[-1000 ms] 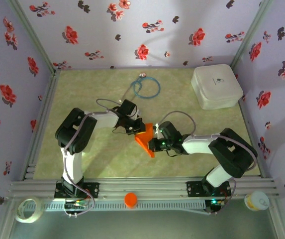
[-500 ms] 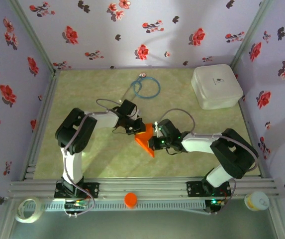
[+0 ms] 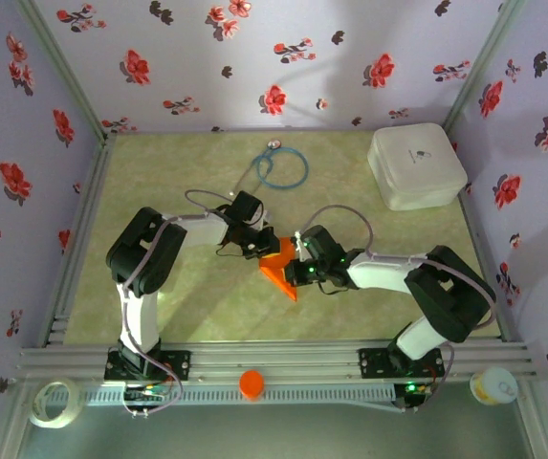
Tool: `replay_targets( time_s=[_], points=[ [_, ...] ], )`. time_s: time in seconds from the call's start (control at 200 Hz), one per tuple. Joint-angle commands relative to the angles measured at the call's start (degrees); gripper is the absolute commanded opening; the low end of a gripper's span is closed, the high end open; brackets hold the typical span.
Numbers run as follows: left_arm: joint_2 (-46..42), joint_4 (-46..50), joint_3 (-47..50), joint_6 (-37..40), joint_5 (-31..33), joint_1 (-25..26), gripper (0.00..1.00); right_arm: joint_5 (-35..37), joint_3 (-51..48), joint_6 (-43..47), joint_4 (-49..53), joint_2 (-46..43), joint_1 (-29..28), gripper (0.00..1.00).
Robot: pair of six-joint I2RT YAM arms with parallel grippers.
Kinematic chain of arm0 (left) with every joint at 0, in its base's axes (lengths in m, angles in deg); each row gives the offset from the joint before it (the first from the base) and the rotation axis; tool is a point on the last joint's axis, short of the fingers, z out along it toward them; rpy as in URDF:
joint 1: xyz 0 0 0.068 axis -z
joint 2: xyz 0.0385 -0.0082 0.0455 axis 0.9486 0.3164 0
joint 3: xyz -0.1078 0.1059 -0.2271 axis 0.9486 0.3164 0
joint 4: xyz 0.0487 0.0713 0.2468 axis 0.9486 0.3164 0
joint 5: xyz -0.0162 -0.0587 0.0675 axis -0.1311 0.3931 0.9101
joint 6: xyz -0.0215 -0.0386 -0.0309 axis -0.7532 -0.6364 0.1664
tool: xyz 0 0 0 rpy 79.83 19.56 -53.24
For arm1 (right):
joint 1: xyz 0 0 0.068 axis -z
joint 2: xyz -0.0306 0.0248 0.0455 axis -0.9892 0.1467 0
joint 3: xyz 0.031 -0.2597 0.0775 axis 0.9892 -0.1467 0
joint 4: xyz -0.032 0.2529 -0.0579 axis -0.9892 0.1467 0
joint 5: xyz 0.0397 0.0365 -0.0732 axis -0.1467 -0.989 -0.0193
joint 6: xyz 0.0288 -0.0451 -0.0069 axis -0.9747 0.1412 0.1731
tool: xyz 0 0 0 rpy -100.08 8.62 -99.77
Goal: Fold a paper plane with a square sheet of paper (pick it up from the middle)
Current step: Third fold the triangle at the center of the table.
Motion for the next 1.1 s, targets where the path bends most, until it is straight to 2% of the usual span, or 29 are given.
replay_targets(
  time_s=[0.0, 1.095],
  points=[
    [1.4, 3.7, 0.7, 0.9, 2.4, 0.2, 0.1, 2.0, 1.1, 0.9, 1.3, 0.5, 0.4, 0.04],
    [1.0, 4.2, 0.7, 1.1, 2.4, 0.2, 0.09, 2.6, 2.8, 1.2, 3.0, 2.7, 0.4, 0.05]
  ],
)
